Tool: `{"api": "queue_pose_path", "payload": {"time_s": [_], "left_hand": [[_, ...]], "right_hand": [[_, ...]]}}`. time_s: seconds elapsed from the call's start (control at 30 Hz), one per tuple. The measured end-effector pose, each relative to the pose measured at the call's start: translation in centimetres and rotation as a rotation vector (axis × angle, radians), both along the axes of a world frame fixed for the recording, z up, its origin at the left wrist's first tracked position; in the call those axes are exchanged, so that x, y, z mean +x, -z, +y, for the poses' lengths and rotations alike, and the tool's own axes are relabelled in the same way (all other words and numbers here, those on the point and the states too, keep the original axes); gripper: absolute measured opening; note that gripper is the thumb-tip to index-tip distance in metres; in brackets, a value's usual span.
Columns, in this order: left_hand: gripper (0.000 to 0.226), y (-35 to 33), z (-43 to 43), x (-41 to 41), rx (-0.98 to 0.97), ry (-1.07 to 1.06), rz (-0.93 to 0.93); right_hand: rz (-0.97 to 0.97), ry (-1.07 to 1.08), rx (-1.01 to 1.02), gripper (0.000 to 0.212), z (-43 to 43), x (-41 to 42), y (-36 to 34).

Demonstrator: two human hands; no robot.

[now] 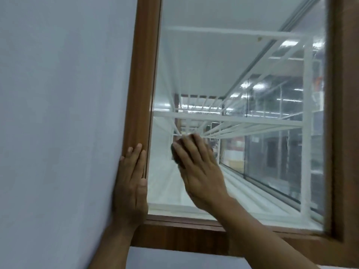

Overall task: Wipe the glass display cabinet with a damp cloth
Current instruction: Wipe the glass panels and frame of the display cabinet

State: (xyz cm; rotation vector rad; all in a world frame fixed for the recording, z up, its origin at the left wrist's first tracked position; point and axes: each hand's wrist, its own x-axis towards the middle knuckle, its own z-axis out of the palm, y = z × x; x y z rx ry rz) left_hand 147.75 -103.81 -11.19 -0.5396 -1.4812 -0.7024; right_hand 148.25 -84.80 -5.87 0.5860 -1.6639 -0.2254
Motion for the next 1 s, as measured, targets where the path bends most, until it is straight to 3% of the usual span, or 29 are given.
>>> {"api": "queue_pose_path", "payload": {"time_s": [0.07, 0.1, 0.2, 0.27, 0.33, 0.47, 0.5, 0.57, 0.63, 0.67, 0.7, 0.73, 0.83, 0.87, 0.93, 1.0], "left_hand": [[0.06, 0.4, -0.1, -0.1, -0.007, 0.001, -0.004], [0.061, 0.7, -0.1, -0.3, -0.012, -0.01, -0.017], [0.058, 0.3, -0.2, -0.1, -0.041, -0.055, -0.021], [0.057, 0.4, 0.0, -0.1, -0.064, -0.11, -0.035], [0.057, 0.3, 0.4, 0.1, -0.072, -0.167, -0.069], [0.064, 0.2, 0.9, 0.1, -0.069, -0.225, -0.106], [0.065, 0.2, 0.8, 0.1, -0.067, -0.243, -0.114], [0.066, 0.2, 0.8, 0.0, -0.066, -0.256, -0.119], [0.065, 0.2, 0.8, 0.1, -0.07, -0.256, -0.123], [0.063, 0.1, 0.8, 0.0, -0.073, -0.257, -0.123], [0.061, 0.1, 0.8, 0.1, -0.073, -0.258, -0.126], [0.059, 0.2, 0.8, 0.1, -0.07, -0.258, -0.127], [0.058, 0.1, 0.9, 0.0, -0.067, -0.261, -0.126], [0.058, 0.1, 0.8, 0.0, -0.068, -0.262, -0.13], [0.057, 0.1, 0.8, -0.1, -0.072, -0.263, -0.138], [0.058, 0.1, 0.8, -0.1, -0.065, -0.256, -0.143]], "right_hand": [[-0.015, -0.032, -0.274, 0.056, 0.3, 0.0, -1.5], [-0.068, -0.036, -0.311, 0.058, 0.1, 0.3, -1.3], [-0.094, 0.039, 0.199, 0.06, 0.0, 0.4, 6.3], [-0.106, 0.095, 0.297, 0.059, 1.8, 1.1, 9.1], [-0.059, 0.035, 0.15, 0.054, 3.8, 0.9, 6.2], [0.079, -0.022, -0.397, 0.053, 6.1, 0.4, -3.2], [0.074, -0.01, -0.436, 0.055, 5.9, 0.2, -3.5], [0.008, 0.044, -0.204, 0.057, 5.0, -0.1, -1.1], [-0.064, 0.098, 0.335, 0.053, 5.1, 0.4, 2.1], [-0.055, 0.127, 0.531, 0.051, 5.9, 0.7, 2.1], [-0.009, 0.13, 0.591, 0.051, 6.7, 0.6, 0.8], [0.047, 0.106, 0.51, 0.051, 7.2, 0.2, -1.2], [0.123, -0.006, -0.177, 0.047, 7.2, -0.4, -10.4], [0.123, -0.01, -0.318, 0.048, 6.7, -0.2, -12.8], [0.117, -0.004, -0.425, 0.052, 4.7, -0.5, -13.8], [0.122, 0.005, -0.366, 0.055, 2.1, -0.9, -9.6]]}}
